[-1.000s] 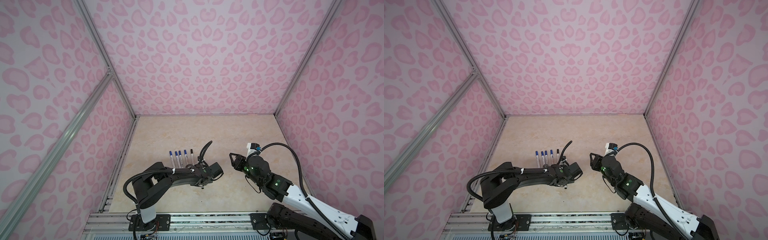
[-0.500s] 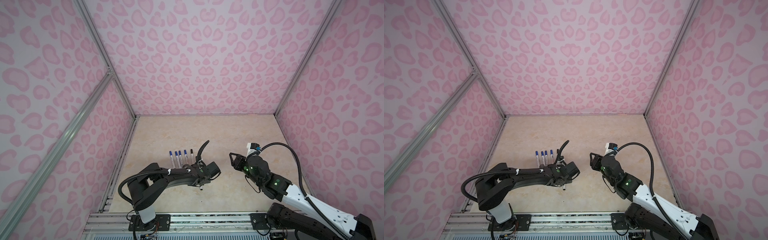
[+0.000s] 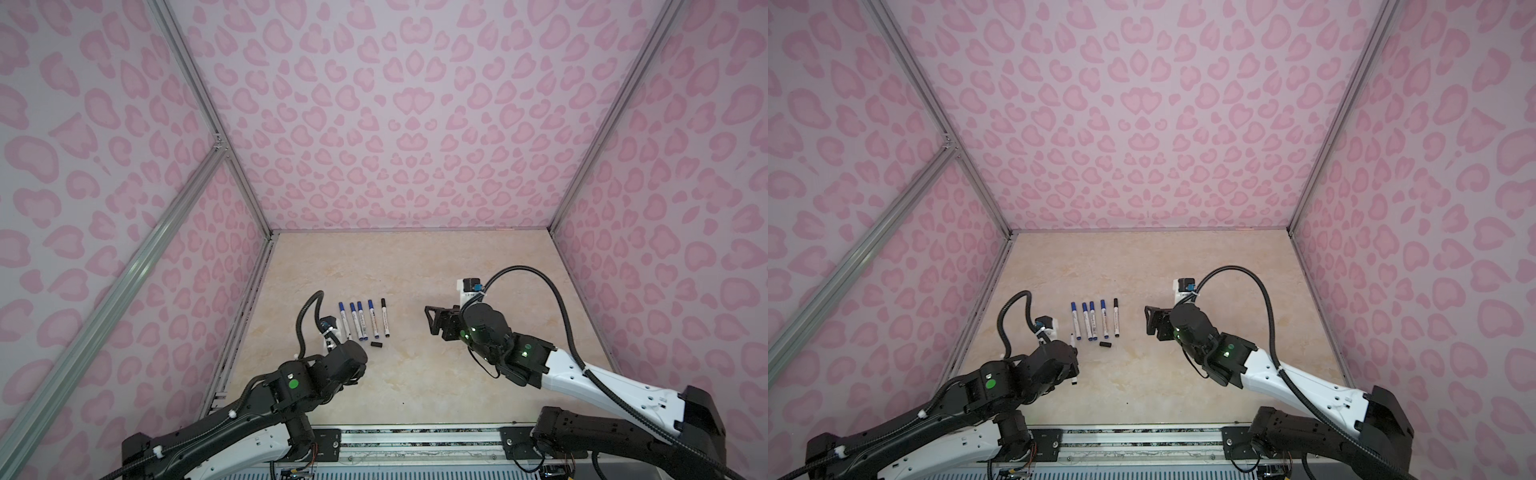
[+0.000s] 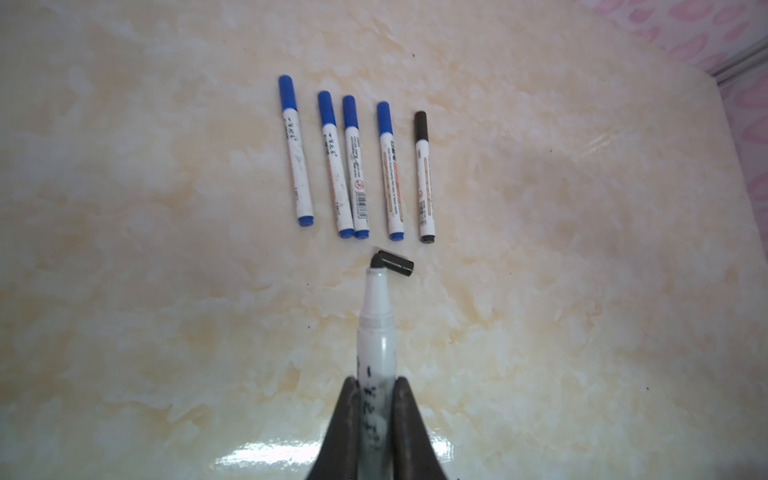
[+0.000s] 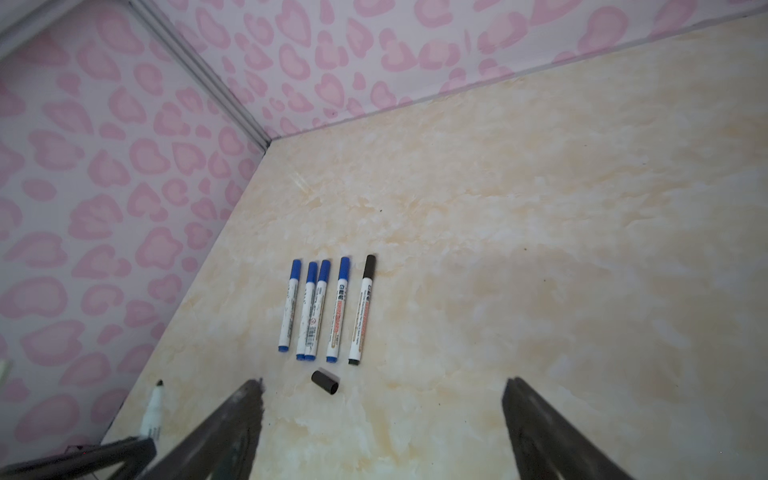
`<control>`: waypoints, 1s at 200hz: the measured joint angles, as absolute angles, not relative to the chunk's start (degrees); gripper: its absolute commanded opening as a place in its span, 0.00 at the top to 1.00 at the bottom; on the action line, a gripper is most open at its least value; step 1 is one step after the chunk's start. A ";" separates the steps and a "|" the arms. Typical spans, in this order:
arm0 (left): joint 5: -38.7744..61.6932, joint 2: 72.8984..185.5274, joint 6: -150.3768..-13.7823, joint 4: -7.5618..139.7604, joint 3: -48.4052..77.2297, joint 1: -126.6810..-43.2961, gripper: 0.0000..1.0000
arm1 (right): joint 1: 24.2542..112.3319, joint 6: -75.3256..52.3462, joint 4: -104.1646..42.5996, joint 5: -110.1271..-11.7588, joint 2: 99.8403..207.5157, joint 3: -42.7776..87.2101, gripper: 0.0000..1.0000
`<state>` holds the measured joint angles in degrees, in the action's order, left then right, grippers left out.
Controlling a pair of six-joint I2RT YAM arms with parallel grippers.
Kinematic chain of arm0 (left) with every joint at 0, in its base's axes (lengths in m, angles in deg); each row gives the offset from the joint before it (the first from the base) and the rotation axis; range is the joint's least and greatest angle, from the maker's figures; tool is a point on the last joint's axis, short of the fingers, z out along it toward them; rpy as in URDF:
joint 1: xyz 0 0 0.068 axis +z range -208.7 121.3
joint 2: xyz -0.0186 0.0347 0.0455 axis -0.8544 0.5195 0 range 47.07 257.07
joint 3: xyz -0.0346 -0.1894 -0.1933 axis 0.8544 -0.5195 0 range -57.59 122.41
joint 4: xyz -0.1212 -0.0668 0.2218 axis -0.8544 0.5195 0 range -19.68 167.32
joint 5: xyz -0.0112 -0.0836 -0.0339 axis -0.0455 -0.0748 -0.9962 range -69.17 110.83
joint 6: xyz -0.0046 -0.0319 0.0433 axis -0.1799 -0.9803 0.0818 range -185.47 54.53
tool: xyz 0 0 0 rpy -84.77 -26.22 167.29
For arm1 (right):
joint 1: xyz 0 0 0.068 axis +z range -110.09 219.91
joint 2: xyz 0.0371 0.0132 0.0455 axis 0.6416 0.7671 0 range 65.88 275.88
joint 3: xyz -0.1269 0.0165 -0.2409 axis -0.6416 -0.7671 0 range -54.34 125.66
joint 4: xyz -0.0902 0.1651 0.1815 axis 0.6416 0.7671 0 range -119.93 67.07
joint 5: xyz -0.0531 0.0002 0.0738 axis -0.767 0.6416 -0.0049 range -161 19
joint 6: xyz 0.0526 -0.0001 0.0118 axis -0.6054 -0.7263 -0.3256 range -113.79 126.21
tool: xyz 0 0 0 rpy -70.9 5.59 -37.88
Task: Insert the pens into the pen caps
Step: 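Reach the right gripper down to the loose black cap near the markers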
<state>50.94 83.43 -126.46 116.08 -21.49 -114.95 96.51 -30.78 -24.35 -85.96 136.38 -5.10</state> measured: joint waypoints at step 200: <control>43.97 76.57 -122.62 118.48 -29.82 -103.06 0.97 | 102.04 -17.87 -11.87 -69.00 182.65 27.18 0.39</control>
<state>43.97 76.57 -122.62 118.48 -29.82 -103.06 102.04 -17.87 -11.87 -69.00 182.65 27.18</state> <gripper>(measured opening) 0.131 0.616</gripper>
